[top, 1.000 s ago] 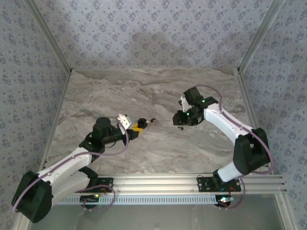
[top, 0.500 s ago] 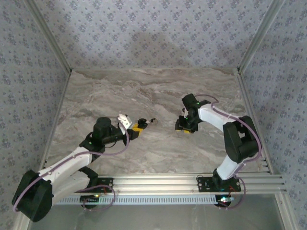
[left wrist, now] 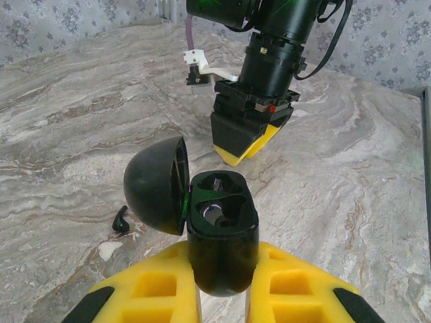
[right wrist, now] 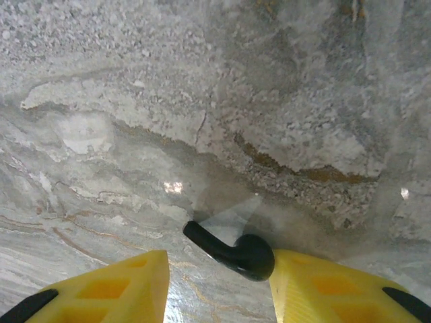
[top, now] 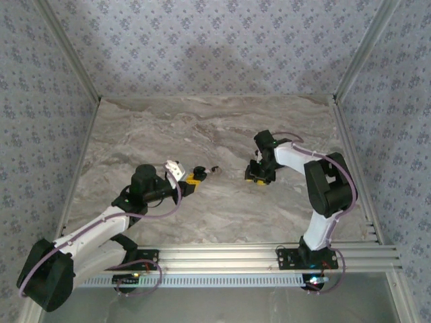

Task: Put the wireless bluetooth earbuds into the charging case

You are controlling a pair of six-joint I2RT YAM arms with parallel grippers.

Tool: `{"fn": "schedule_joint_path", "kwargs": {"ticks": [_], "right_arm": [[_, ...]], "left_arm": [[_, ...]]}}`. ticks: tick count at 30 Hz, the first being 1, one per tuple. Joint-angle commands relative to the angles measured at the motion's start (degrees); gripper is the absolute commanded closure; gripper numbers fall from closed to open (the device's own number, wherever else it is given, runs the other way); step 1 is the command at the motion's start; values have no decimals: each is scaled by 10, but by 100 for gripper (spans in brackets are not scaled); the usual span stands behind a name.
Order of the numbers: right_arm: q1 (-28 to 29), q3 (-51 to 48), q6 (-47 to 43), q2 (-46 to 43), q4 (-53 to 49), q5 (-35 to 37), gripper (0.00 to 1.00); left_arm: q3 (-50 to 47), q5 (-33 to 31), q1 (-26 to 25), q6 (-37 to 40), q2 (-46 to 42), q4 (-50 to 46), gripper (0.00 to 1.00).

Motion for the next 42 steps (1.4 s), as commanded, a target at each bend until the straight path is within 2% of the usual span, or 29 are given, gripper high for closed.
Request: {"fn": "schedule_joint_path", "kwargs": {"ticks": [1,9,15,24,42], "right_arm": [[-4,27,1,23,58,8,55],[-4,49,-6,28,67,8,59],[-2,50,-11,16,65,7,58],[7,100,-41,-10,-82,100,55],[34,144,-60,71,-113,95,60]], "left_arm": [[13,-7,3,4,-10,-3,87],[11,-11,3,4,-13,-5,87],[11,-12,4,4,-14,-5,87],[11,-10,4,4,-12,-4,87],[14,-8,3,6,-11,-8,88]]}}
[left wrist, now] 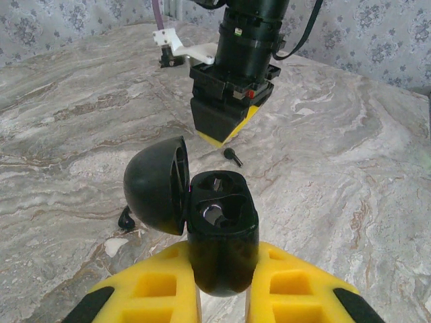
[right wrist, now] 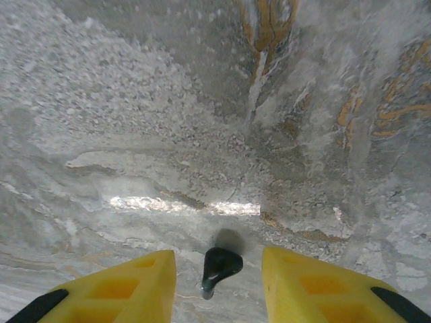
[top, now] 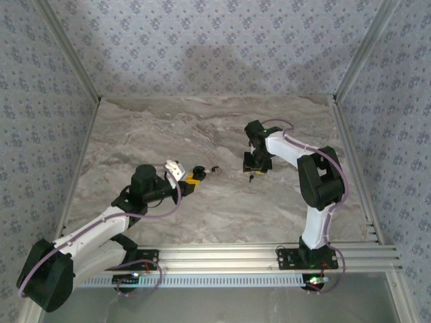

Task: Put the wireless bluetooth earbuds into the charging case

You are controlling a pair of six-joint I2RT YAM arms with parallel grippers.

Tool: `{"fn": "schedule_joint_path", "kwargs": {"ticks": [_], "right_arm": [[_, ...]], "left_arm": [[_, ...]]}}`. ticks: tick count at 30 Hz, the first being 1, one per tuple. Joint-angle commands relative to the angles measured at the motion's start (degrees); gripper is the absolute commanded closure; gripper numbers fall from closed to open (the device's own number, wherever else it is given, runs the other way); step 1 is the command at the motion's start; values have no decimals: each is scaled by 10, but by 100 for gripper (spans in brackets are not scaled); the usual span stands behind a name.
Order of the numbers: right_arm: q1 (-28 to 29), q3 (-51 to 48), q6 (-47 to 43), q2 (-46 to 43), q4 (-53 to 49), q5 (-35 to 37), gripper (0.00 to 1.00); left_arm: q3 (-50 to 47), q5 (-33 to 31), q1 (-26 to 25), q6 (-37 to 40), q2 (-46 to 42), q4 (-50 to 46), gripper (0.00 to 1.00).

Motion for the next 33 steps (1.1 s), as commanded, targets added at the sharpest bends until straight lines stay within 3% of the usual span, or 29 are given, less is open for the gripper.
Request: {"fn": "schedule_joint_path", "kwargs": {"ticks": [1,11,21,29,33], "right_arm": [[4,15,-9,14,-24,2,60],[9,16,-12,35,-32,5,61],[12,17,-11,39,-33,4,72],[14,16,-11,41,-42,4,68],[15,11,-11,43,-37,6,72]], "left_arm": [[13,-1,4,5,-9,-4,87],[13,0,3,4,-7,-1,88],[12,1,3,3,-4,2,87],[11,1,4,3,-4,1,88],[10,0,3,2,-5,2,87]]}}
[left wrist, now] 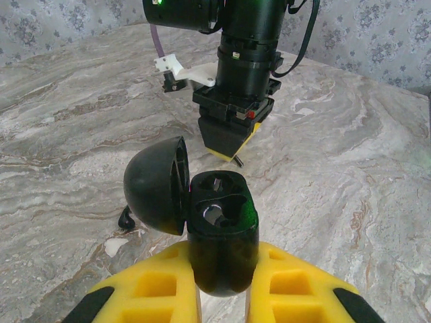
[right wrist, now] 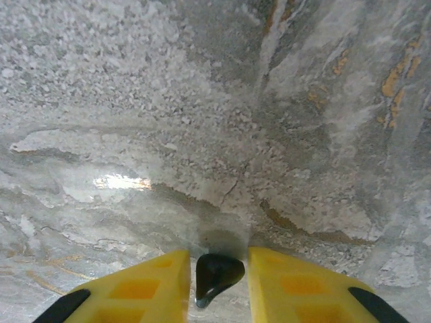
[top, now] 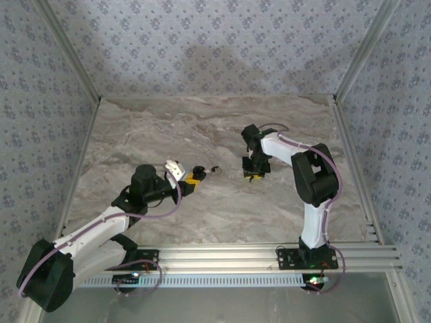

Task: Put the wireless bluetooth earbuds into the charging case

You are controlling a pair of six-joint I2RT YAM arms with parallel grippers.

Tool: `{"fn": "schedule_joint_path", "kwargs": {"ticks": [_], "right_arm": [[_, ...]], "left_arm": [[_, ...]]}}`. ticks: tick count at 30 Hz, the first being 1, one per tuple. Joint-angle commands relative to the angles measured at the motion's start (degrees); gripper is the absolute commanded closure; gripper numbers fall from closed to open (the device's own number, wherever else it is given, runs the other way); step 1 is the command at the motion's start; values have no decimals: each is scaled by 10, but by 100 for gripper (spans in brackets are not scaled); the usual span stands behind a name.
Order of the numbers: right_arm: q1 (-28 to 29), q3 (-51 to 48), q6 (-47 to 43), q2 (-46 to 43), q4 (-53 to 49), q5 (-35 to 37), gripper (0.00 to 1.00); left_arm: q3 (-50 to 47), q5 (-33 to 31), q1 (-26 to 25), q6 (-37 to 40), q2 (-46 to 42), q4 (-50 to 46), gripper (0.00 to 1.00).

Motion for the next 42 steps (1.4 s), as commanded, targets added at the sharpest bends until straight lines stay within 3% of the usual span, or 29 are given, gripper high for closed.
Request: {"fn": "schedule_joint_path", "kwargs": {"ticks": [1,11,24,33,42], "right_arm": [[4,6,-5,11,-15,4,73],[2,-31,9,-39,34,6,78],[14,-167,78,-245,228,38,78],[92,-214,113,-365,326,88,78],[176,-231,142,-400,402,126,77]], "left_arm": [[10,1,3,2,-5,1,88],[15,4,2,11,8,-5,87],[29,-42,-46,38,81,61,90],[38,-49,-54,48,121,122,90],[53,-60,-59,47,135,140,90]]}}
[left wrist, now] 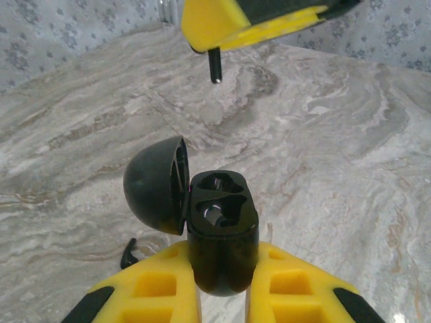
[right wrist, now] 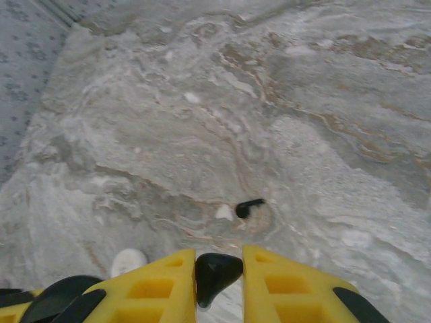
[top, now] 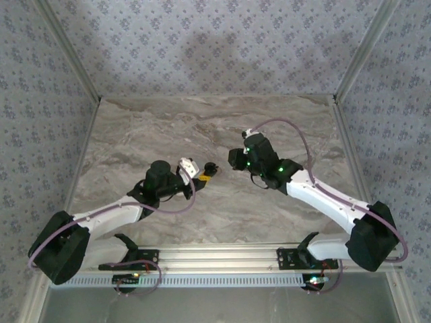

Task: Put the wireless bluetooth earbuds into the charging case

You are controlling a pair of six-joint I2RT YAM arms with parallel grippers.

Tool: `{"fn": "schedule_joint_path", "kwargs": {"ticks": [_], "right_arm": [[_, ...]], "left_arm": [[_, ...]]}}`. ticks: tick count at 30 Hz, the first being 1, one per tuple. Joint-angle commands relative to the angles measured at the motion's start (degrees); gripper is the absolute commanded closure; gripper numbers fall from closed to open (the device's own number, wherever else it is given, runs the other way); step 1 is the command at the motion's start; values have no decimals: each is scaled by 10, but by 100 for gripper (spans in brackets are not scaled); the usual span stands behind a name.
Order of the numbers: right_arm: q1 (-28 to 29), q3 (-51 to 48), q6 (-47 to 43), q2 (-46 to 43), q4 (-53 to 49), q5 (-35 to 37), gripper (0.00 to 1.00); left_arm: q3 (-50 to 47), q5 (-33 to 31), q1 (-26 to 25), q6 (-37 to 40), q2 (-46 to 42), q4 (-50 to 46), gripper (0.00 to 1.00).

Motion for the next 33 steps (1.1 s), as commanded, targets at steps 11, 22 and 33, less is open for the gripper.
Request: {"fn": "schedule_joint_path", "kwargs": {"ticks": [11,22,33], "right_arm": [[69,-29,43,-20,88,51,77],[86,-23,47,6,100,46,77],[92,-19,48,25,107,37,77]], "left_arm": [[19,-12,-6,-1,0,40,91],[21,-14,-6,-4,-2,43,91],[17,-25,-6,-7,-16,41,91]]}}
